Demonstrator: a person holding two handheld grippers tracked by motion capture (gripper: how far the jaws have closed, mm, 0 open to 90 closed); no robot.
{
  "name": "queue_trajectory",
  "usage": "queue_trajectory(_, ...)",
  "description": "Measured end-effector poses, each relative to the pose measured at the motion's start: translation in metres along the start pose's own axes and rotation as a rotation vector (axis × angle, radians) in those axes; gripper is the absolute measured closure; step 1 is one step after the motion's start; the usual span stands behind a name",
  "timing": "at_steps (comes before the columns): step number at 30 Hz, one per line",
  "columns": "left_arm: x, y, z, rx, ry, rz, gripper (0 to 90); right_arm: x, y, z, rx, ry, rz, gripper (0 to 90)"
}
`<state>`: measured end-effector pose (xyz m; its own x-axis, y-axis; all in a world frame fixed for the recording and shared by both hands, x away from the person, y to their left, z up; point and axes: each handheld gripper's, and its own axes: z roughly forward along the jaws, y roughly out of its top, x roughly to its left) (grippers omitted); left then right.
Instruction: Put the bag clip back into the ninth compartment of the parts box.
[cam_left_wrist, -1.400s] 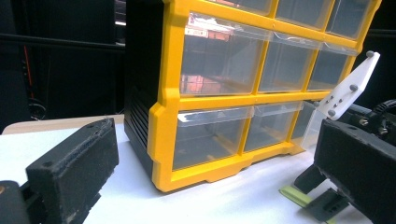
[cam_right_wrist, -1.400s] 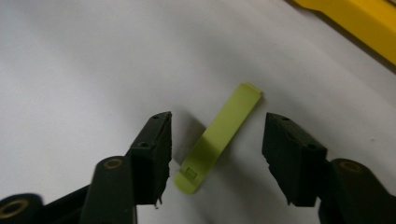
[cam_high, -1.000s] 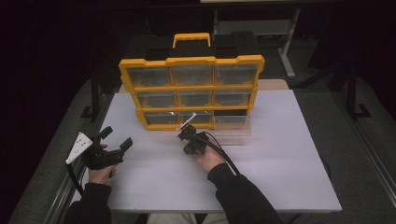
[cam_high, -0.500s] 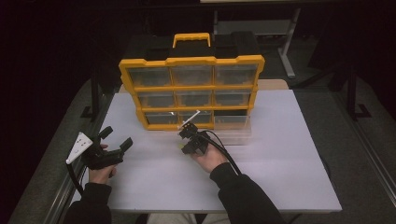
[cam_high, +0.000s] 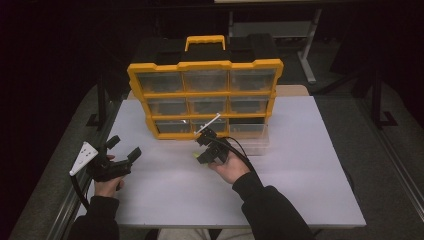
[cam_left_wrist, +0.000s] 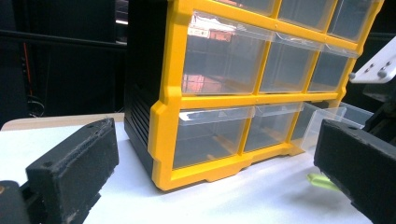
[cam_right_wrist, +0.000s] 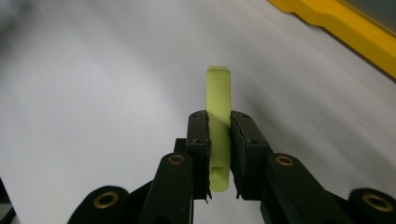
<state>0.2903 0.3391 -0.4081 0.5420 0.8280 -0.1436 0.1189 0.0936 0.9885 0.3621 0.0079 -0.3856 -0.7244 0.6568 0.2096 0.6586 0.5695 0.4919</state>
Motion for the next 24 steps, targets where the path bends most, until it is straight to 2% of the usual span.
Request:
queue_trajectory(6, -0.001, 0.000, 0.000, 0.000, -0.001, -0.002, 0.0, -0.003, 0.001, -0.013, -0.016, 0.020, 0.004, 77.1)
queue_trajectory(14, 0.000, 0.000, 0.000, -0.004, -0.001, -0.001, 0.0, -0.001, 0.004, -0.026, -0.023, 0.049, -0.013, 77.1)
queue_trajectory(24, -0.001, 0.000, 0.001, 0.000, -0.001, -0.002, 0.0, -0.012, 0.005, -0.055, -0.057, 0.069, -0.019, 77.1)
